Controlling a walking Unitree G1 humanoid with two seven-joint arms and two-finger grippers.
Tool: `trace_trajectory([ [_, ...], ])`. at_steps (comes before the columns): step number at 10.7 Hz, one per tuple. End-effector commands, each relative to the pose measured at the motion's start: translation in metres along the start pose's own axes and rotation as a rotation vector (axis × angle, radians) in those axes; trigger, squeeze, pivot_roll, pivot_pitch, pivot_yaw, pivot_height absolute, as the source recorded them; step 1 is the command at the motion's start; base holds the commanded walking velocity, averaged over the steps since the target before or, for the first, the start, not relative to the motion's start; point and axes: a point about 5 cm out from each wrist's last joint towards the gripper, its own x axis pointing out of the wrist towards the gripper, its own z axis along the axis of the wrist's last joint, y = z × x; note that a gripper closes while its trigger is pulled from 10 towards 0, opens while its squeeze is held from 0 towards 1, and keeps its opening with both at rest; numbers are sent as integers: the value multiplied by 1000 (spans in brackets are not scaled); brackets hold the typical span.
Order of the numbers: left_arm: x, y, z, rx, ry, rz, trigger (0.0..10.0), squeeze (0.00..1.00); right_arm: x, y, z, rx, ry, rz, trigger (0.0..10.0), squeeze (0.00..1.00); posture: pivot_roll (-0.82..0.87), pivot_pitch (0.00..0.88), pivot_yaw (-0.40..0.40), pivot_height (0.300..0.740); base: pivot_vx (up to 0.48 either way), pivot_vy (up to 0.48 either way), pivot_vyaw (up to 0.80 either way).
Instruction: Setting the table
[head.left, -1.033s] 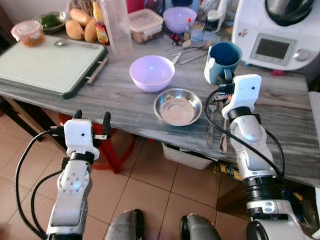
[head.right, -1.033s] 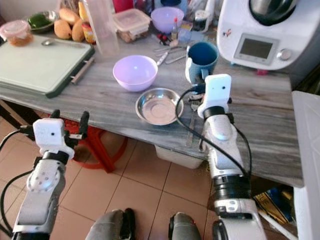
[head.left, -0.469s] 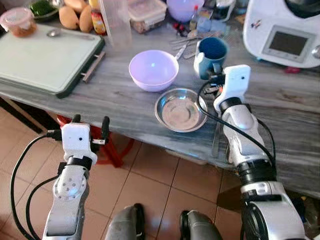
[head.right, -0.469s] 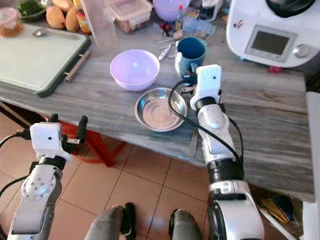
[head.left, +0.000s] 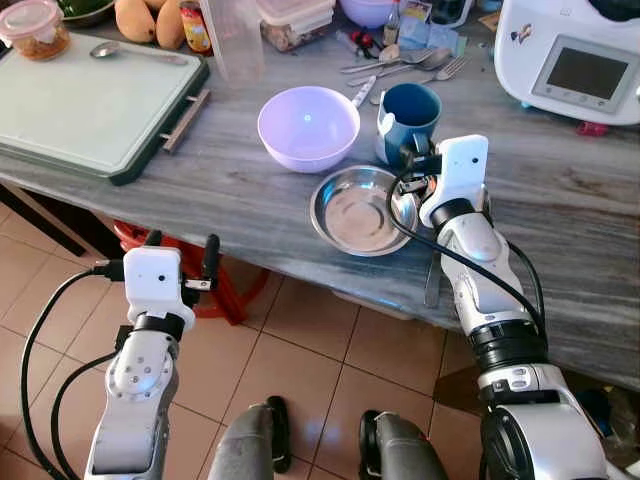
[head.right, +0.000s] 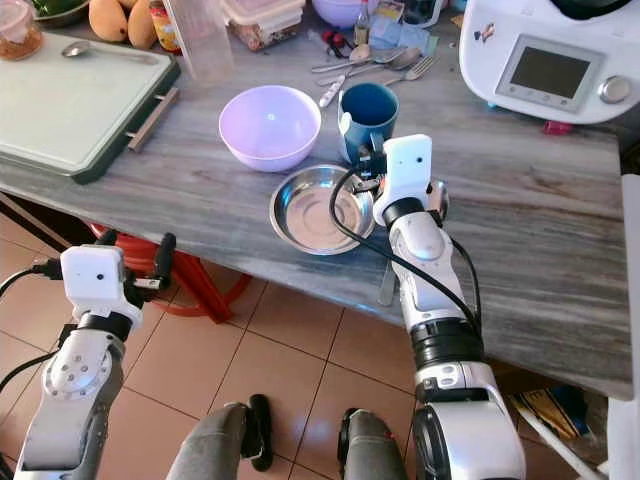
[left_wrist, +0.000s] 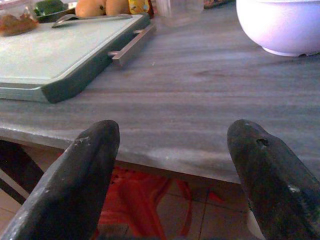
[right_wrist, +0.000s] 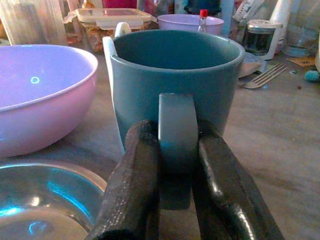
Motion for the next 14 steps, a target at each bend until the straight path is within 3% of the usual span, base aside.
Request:
trace_trajectory([
  [1, -2, 1, -1, 8, 11, -1, 10000, 0, -4, 1, -7, 9, 25, 5, 10000, 682, 24, 255, 41, 740, 0, 0, 0],
  [2, -1, 0, -1, 6, 13, -2, 10000, 0, -5, 0, -8, 14, 28, 5, 10000, 1000, 22, 254, 40, 740, 0, 0, 0],
  [11, 11, -5, -1, -7, -3, -11, 10000, 0, -11, -12, 18, -18, -69, -46, 10000, 1000, 1, 197, 34, 740, 0, 0, 0],
  [14, 16, -6, -8, -13, 16, 30, 10000, 0, -32, -10, 20, -17, -104, -82, 10000, 1000, -14, 140, 27, 740, 0, 0, 0],
])
